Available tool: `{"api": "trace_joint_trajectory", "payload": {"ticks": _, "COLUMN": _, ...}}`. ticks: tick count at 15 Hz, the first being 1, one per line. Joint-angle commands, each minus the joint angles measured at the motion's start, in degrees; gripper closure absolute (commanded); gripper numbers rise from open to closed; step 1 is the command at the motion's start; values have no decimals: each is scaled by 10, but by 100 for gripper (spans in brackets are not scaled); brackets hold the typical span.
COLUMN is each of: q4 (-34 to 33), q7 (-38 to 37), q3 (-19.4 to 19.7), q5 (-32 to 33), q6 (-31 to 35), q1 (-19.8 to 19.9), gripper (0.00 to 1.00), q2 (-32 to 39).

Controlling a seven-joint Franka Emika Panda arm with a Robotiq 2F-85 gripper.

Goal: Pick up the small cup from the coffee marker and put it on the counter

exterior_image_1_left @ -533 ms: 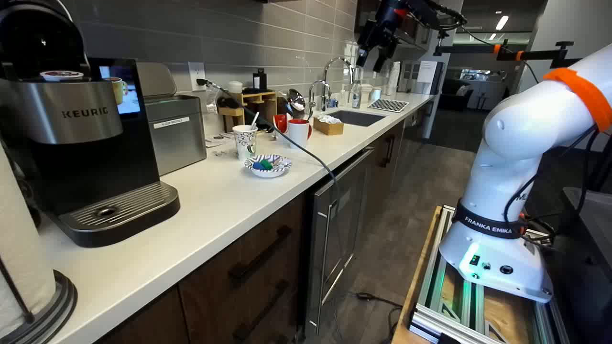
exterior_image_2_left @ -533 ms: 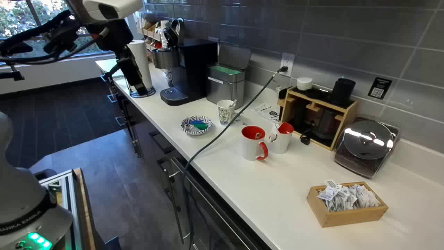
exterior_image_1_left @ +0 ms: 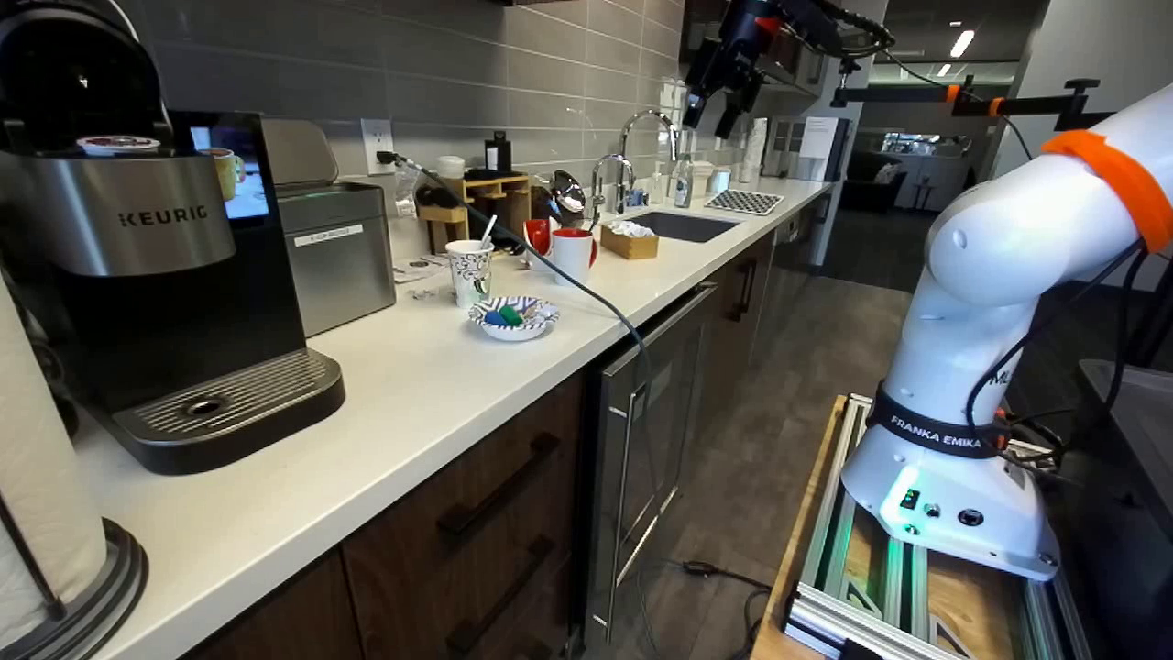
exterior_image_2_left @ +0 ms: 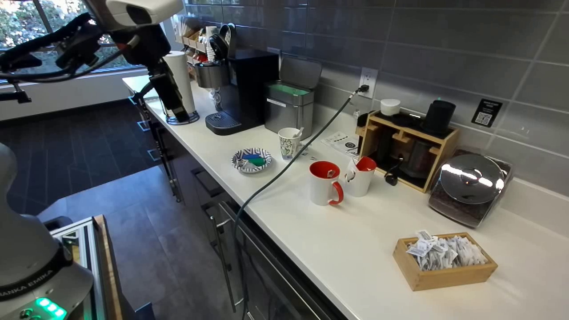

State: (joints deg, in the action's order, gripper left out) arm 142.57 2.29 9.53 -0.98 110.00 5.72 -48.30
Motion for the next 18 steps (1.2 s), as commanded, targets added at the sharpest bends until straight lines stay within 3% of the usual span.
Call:
{"api": "trace_joint_trajectory", "payload": {"ticks": 1, "q4": -1, "q7": 3, "q3": -3, "q5": -3, "q6": -1, "q1": 5, "gripper": 0, "q2": 1}}
{"api": "trace_joint_trajectory", "payload": {"ticks": 7, "q4": -1, "q7": 3, "q3": -3, "q5": -3, "q6": -1, "q1": 5, "gripper": 0, "q2": 1}}
{"api": "trace_joint_trajectory", "payload": {"ticks": 11, "q4": -111, "q7": -52, "q3": -62, "q5": 17, "q6": 69, "q1": 1, "gripper": 0, "q2": 129}}
{"api": "trace_joint_trajectory", "payload": {"ticks": 14, "q4": -206, "q7": -70, "q3": -105, "q5": 52, "q6": 46, "q1": -1, "gripper": 0, "q2": 214}}
{"api": "trace_joint_trajectory", "payload": {"ticks": 18, "q4": -338, "q7": -18, "q3": -131, "q5": 31, "q6": 54, "q1": -55, "gripper": 0, "q2": 322}}
